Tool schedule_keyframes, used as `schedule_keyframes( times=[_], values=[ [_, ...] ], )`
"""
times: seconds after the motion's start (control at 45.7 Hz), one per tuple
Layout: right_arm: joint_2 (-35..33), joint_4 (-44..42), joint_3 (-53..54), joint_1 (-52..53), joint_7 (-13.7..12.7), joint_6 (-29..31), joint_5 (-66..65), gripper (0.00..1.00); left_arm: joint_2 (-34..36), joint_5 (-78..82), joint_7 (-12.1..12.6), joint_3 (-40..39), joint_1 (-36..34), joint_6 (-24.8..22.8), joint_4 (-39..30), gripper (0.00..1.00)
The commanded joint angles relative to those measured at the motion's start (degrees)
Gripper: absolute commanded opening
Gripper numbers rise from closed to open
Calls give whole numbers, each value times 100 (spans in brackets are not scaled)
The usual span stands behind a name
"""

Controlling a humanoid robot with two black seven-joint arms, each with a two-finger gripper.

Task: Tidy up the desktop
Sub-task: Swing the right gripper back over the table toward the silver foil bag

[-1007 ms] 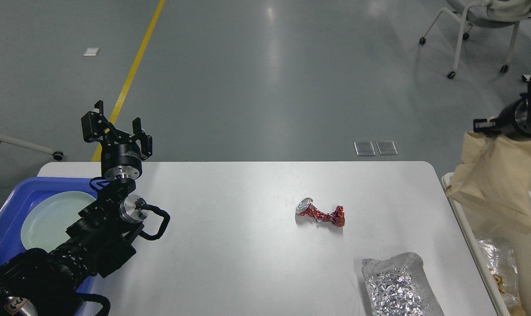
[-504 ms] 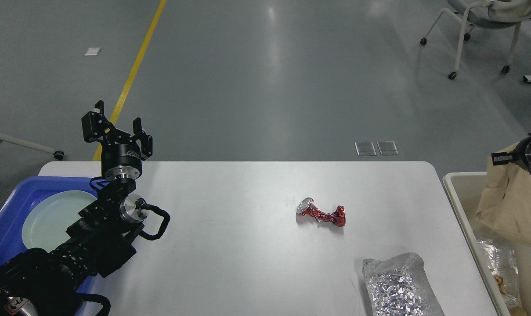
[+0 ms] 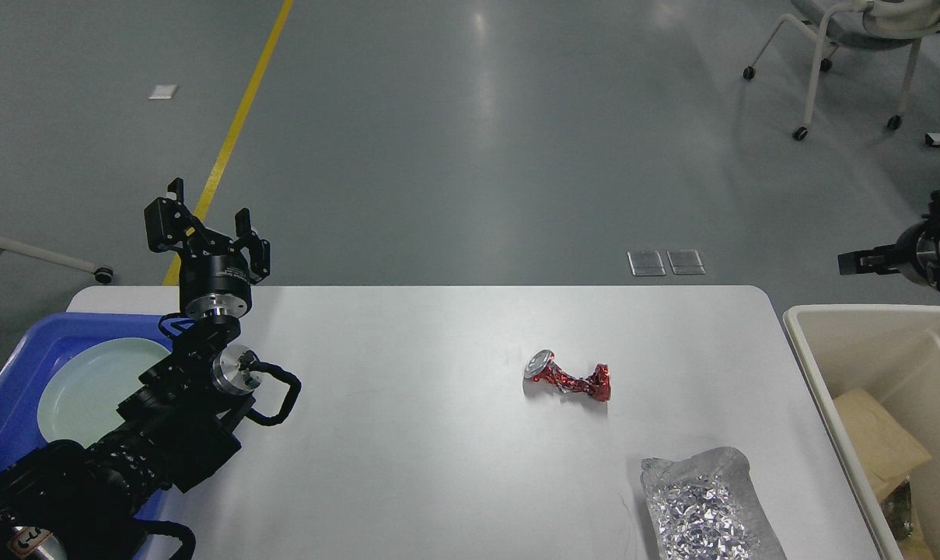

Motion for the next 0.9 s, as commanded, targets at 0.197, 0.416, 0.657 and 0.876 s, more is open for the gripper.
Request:
schedule_keyframes(
  times=[0.197,0.416,0.657,0.876],
  values=[
    [-461,3371,188,2496,-8,1306,1227,100,7,0,0,0,0,0,-1,100],
    [-443,4796,372,3727,-8,2229,2257,100,-1,0,0,0,0,0,-1,100],
    [-470,5482,926,4808,-8,3486,3258,100,-1,0,0,0,0,0,-1,100],
    [-329,5553,1216,5117,-26,3848,3690,100,-1,0,0,0,0,0,-1,100]
  ],
)
